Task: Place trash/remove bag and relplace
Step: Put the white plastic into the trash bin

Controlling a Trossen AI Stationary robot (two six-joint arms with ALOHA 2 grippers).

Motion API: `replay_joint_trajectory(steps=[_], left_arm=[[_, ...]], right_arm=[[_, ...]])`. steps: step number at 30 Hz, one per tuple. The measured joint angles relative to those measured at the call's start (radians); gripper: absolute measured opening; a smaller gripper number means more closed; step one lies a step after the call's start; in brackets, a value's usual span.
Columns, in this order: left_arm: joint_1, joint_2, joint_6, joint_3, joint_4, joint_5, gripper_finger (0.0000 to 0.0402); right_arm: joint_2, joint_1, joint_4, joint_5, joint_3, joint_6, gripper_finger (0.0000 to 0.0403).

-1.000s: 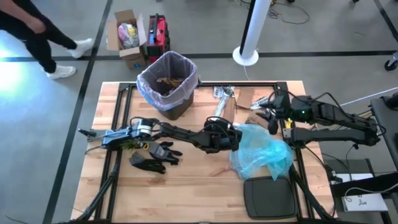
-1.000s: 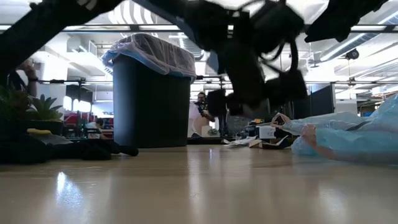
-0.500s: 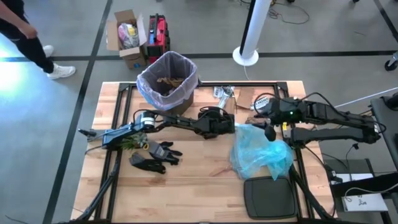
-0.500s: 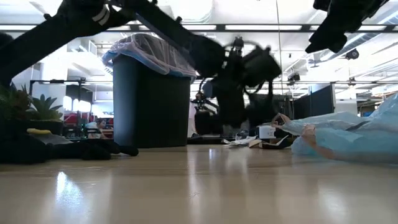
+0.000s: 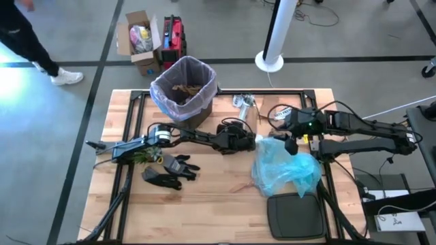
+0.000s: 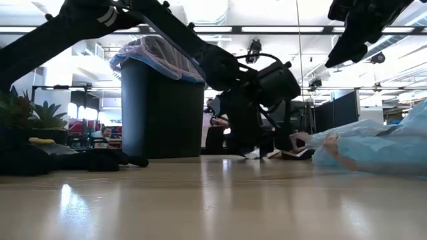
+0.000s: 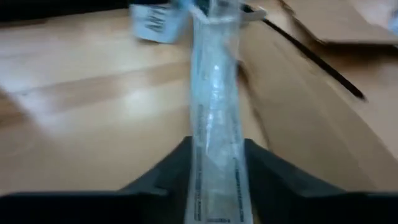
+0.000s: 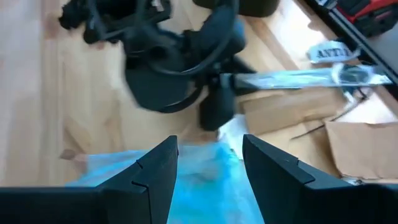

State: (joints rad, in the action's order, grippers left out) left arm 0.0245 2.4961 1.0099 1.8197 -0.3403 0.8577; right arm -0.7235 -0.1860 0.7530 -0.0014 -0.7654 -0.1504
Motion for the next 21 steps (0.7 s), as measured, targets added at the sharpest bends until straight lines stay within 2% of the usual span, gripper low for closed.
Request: replay_joint_trajectory(steps=[3, 5, 10, 15, 21], left_arm=[[-0.019, -0.021, -0.006, 0.001, -0.019, -0.030, 0.0034], [-0.032, -0.041, -0.004, 0.001, -0.041, -0.064, 0.0010], [-0.054, -0.113, -0.011, -0.005, -0.113, -0.145, 0.0018], [-0.067, -0.227, -0.062, -0.004, -0.160, -0.130, 0.0002], [-0.069, -0.355, -0.086, -0.003, -0.231, -0.094, 0.0001]], right_arm=[[0.001, 0.000, -0.001, 0.041, 0.000, 0.037, 0.0166], [0.002, 0.000, -0.001, 0.083, 0.000, 0.060, 0.0167], [0.017, 0.000, -0.002, 0.190, 0.000, 0.104, 0.0166], [0.018, -0.001, -0.001, 0.230, 0.000, 0.111, 0.0158], [0.019, -0.001, -0.003, 0.238, 0.000, 0.108, 0.0148]])
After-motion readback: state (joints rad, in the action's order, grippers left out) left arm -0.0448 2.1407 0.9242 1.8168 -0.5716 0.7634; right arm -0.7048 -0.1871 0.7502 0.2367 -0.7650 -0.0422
